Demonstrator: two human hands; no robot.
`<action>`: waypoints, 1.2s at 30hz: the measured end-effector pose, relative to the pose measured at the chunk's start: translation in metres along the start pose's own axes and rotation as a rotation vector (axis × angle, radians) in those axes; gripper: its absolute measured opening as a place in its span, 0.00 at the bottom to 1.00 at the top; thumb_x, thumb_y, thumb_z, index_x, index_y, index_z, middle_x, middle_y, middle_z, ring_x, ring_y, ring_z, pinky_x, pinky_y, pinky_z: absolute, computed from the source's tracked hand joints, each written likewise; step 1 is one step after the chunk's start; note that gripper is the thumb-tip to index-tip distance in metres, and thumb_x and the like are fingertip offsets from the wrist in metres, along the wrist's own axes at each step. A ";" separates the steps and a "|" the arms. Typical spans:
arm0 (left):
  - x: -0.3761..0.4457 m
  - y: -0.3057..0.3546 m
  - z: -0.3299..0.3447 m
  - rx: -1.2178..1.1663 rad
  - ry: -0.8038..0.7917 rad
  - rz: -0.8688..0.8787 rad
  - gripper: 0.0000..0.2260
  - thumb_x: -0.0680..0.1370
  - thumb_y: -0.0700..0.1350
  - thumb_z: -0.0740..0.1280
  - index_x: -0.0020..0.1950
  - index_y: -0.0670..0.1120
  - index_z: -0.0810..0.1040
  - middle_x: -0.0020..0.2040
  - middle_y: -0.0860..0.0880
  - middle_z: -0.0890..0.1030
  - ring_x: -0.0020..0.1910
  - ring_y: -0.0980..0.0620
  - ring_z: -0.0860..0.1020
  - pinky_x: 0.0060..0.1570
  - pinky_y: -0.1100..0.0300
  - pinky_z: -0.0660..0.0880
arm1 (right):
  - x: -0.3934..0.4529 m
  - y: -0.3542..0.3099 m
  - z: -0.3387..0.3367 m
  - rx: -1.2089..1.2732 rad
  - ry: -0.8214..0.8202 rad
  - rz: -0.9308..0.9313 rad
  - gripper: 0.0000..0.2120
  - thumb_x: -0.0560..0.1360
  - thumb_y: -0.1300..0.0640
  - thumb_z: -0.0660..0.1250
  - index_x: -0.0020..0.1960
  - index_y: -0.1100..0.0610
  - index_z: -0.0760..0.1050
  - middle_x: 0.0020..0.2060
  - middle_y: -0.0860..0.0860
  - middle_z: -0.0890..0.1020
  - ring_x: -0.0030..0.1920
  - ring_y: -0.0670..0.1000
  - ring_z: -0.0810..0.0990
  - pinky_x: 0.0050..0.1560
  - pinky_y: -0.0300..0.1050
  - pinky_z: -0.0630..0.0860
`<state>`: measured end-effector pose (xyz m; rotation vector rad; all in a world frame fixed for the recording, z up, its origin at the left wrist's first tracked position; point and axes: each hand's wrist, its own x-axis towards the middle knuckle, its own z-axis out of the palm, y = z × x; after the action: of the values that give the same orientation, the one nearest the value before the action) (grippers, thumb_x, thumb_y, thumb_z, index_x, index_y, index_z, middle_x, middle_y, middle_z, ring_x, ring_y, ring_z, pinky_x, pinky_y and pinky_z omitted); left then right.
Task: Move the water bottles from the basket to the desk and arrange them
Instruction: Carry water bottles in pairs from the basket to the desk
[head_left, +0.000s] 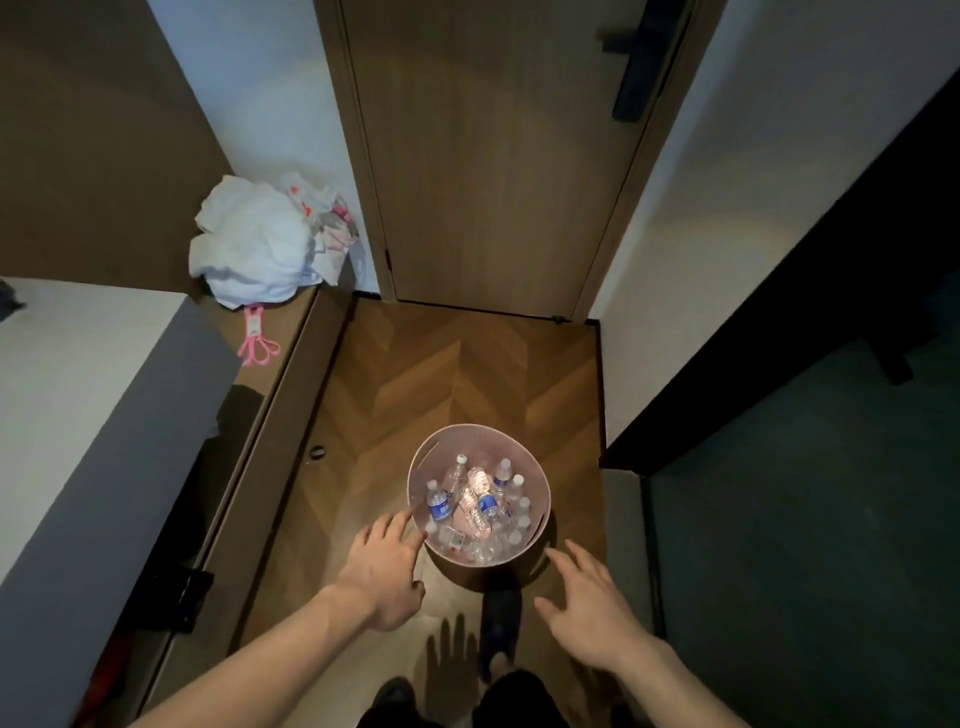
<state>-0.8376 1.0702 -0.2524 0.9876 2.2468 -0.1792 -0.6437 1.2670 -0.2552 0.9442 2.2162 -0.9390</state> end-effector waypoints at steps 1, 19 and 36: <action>0.014 0.003 -0.003 0.004 -0.010 -0.005 0.36 0.81 0.56 0.64 0.85 0.52 0.53 0.85 0.47 0.50 0.83 0.43 0.49 0.82 0.46 0.49 | 0.020 0.005 -0.007 -0.008 -0.018 -0.002 0.35 0.83 0.43 0.66 0.85 0.43 0.54 0.85 0.45 0.50 0.85 0.53 0.49 0.83 0.60 0.55; 0.322 -0.010 0.124 0.032 -0.238 -0.098 0.32 0.75 0.52 0.69 0.78 0.49 0.65 0.76 0.46 0.67 0.75 0.45 0.66 0.75 0.50 0.62 | 0.351 0.085 0.071 -0.129 -0.126 0.006 0.28 0.81 0.48 0.70 0.78 0.44 0.65 0.73 0.44 0.72 0.72 0.48 0.74 0.70 0.46 0.75; 0.525 -0.078 0.324 0.334 -0.448 -0.037 0.36 0.82 0.40 0.65 0.83 0.36 0.47 0.80 0.34 0.60 0.77 0.35 0.64 0.76 0.42 0.64 | 0.612 0.051 0.195 -0.163 -0.127 -0.212 0.21 0.82 0.54 0.66 0.74 0.54 0.70 0.68 0.54 0.76 0.68 0.57 0.77 0.65 0.50 0.74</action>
<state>-0.9804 1.2136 -0.8404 0.9594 1.8537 -0.7369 -0.9331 1.3804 -0.8197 0.5692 2.2741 -0.8687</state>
